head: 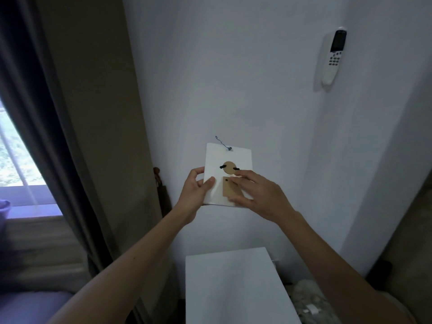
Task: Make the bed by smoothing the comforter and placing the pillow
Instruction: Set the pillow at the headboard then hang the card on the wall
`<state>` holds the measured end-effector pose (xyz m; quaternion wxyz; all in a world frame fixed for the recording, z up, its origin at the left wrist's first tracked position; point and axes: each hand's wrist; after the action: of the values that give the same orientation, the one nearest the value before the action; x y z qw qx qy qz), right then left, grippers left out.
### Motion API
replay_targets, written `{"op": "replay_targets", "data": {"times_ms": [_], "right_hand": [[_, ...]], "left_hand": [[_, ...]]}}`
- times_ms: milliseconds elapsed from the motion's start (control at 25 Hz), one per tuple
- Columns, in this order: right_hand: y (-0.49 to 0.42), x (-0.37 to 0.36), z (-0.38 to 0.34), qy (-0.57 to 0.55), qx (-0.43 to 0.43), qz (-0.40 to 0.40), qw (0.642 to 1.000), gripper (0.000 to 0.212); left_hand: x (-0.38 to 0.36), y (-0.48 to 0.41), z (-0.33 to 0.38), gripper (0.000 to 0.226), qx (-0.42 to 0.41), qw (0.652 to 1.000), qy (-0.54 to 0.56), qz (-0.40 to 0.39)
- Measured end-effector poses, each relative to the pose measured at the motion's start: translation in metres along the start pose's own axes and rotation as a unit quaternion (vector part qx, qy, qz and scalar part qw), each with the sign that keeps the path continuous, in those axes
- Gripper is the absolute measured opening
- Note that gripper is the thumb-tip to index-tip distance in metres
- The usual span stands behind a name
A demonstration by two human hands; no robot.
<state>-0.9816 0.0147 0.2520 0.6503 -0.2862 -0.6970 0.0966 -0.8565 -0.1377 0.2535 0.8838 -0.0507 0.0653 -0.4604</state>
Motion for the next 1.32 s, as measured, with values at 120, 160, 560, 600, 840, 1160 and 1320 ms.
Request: {"op": "replay_targets", "data": {"times_ms": [120, 160, 560, 600, 840, 1160, 1320], "right_hand": [[-0.001, -0.001, -0.002, -0.228, -0.105, -0.092, 0.964, 0.048], [-0.003, -0.001, -0.004, -0.347, -0.166, -0.103, 0.917, 0.047], [-0.003, -0.015, -0.005, -0.547, -0.312, 0.029, 0.776, 0.03], [0.0, -0.016, -0.002, -0.553, -0.319, 0.04, 0.768, 0.033], [0.019, -0.003, 0.028, -0.591, -0.335, 0.06, 0.731, 0.029], [0.019, -0.007, 0.027, -0.571, -0.306, 0.024, 0.761, 0.027], [0.02, -0.022, 0.028, -0.508, -0.329, 0.033, 0.795, 0.028]], "left_hand": [[0.002, 0.001, -0.01, 0.03, -0.043, 0.996, -0.078, 0.03], [-0.001, 0.002, -0.015, 0.03, -0.077, 0.986, -0.141, 0.036], [-0.045, 0.026, -0.077, 0.039, -0.296, 0.756, -0.583, 0.024], [-0.045, 0.028, -0.077, 0.037, -0.284, 0.758, -0.587, 0.011], [-0.014, 0.002, -0.061, 0.046, -0.054, 0.955, -0.293, -0.013], [-0.003, 0.01, -0.043, 0.042, 0.0, 0.994, -0.049, -0.1], [-0.003, 0.009, -0.058, 0.042, 0.007, 0.996, -0.061, -0.071]]}}
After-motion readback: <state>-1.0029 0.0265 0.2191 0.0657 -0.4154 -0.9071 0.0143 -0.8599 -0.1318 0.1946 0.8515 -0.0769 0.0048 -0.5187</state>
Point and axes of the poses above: each hand's wrist, its own y-axis away from the middle knuckle, its own x-axis out of the back of the hand, z = x × y, and after that the axes turned 5 degrees about -z, right-handed
